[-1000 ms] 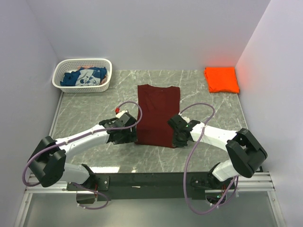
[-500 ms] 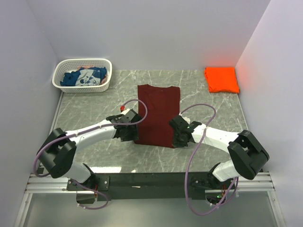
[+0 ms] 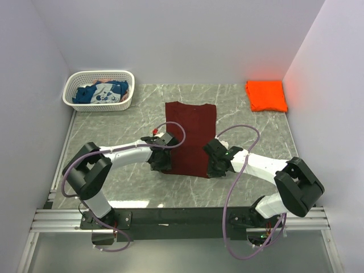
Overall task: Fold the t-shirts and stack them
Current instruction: Fold the tshirt
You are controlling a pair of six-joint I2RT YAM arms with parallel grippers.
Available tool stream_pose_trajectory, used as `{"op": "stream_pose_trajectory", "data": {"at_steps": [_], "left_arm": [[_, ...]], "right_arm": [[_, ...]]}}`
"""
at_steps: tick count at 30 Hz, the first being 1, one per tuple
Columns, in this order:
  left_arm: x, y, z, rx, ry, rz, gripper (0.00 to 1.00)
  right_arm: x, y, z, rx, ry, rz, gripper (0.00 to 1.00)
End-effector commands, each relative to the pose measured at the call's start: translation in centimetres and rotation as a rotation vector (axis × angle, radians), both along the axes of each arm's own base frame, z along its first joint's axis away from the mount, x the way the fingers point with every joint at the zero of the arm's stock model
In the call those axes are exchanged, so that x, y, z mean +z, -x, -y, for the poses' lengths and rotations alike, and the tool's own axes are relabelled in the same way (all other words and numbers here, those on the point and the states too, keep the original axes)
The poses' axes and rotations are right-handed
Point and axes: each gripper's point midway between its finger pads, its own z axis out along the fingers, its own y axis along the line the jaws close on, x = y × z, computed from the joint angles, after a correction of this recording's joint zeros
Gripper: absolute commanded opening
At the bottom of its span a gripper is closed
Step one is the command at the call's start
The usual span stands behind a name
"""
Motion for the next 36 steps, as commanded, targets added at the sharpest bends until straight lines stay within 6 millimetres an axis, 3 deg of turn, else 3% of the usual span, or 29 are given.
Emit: {"op": "stream_pose_trajectory", "data": {"at_steps": [1, 7, 11, 15, 17, 21, 24, 26, 29, 33, 36], "left_arm": [[-0.1, -0.1, 1.1, -0.021, -0.014, -0.003, 0.47], [-1.7, 1.6, 1.3, -0.035, -0.061, -0.067, 0.32], [-2.0, 3.1, 0.7, -0.027, -0.076, -0.107, 0.01], [-1.1, 6.3, -0.6, -0.026, -0.089, -0.155, 0.01], [-0.6, 9.5, -1.8, -0.032, -0.089, -0.206, 0.01], [0.6, 14.9, -3.4, -0.051, -0.072, -0.290, 0.01], [2.2, 17.4, -3.2, -0.068, -0.007, -0.324, 0.01], [3.7, 17.8, -2.6, -0.076, 0.049, -0.315, 0.01], [6.4, 16.9, -1.5, -0.094, 0.114, -0.267, 0.01], [9.6, 13.6, -0.2, -0.087, 0.179, -0.190, 0.01], [10.5, 10.5, -0.7, -0.053, 0.206, -0.139, 0.01]], "right_arm": [[-1.5, 2.4, 1.6, 0.023, 0.062, -0.082, 0.00], [-0.9, 2.2, 1.3, 0.022, 0.047, -0.070, 0.00], [-0.6, 2.5, 1.4, 0.034, 0.050, -0.083, 0.00], [-0.1, 4.8, 2.0, 0.057, 0.018, -0.121, 0.00], [0.1, 6.6, 2.9, 0.069, 0.028, -0.156, 0.00], [1.9, 10.2, 4.4, 0.098, -0.004, -0.184, 0.00], [3.6, 12.0, 5.2, 0.114, -0.034, -0.204, 0.00], [4.6, 12.5, 5.9, 0.114, -0.027, -0.207, 0.00], [7.0, 11.5, 5.6, 0.123, -0.044, -0.147, 0.00], [10.4, 8.5, 4.2, 0.142, -0.034, -0.072, 0.00], [12.1, 5.9, 3.4, 0.149, -0.022, -0.026, 0.00]]}}
